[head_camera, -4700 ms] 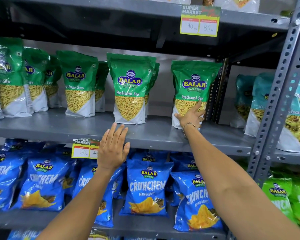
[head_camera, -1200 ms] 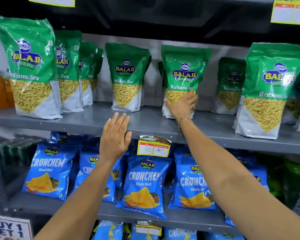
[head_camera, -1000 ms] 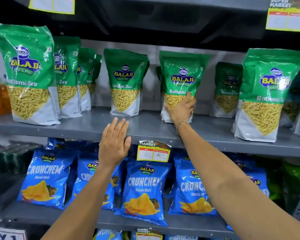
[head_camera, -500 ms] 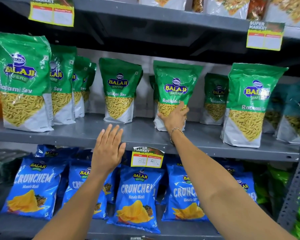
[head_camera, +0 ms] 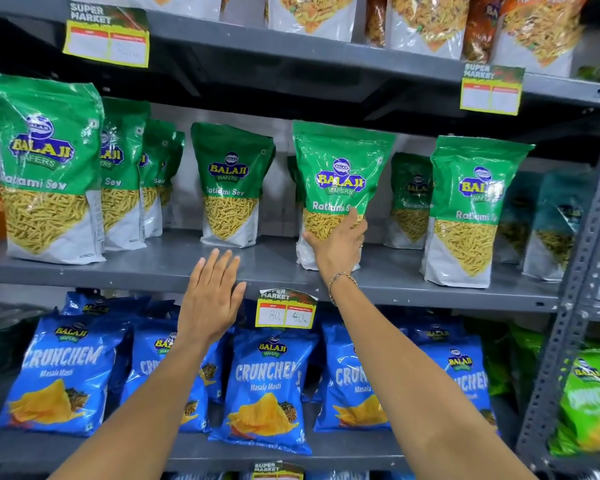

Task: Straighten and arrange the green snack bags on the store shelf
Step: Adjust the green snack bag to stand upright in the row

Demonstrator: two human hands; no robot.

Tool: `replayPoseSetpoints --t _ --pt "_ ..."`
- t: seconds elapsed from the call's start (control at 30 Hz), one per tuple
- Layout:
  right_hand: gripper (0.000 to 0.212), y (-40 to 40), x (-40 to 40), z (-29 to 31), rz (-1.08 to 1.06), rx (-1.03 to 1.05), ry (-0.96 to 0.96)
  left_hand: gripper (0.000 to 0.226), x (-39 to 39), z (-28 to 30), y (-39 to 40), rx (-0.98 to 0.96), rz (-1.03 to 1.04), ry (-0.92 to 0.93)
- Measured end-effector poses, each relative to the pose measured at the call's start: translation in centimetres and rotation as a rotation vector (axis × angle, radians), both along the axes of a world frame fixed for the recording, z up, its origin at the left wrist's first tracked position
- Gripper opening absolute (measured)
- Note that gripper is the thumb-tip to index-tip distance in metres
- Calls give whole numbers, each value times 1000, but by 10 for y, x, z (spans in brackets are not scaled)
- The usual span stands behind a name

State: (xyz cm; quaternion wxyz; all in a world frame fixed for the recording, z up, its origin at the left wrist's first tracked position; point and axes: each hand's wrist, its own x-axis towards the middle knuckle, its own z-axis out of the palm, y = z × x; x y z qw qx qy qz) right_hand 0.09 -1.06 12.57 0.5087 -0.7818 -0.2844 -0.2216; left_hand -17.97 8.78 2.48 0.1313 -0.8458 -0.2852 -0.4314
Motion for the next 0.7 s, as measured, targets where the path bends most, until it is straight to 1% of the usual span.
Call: replayPoseSetpoints --t 0.4,0.7 --pt "102 -25 -23 -4 -36 27 -35 77 -5 1 -3 -25 -3 34" --pt "102 -32 -30 -5 -26 46 -49 72 -6 1 -3 -54 -19 38"
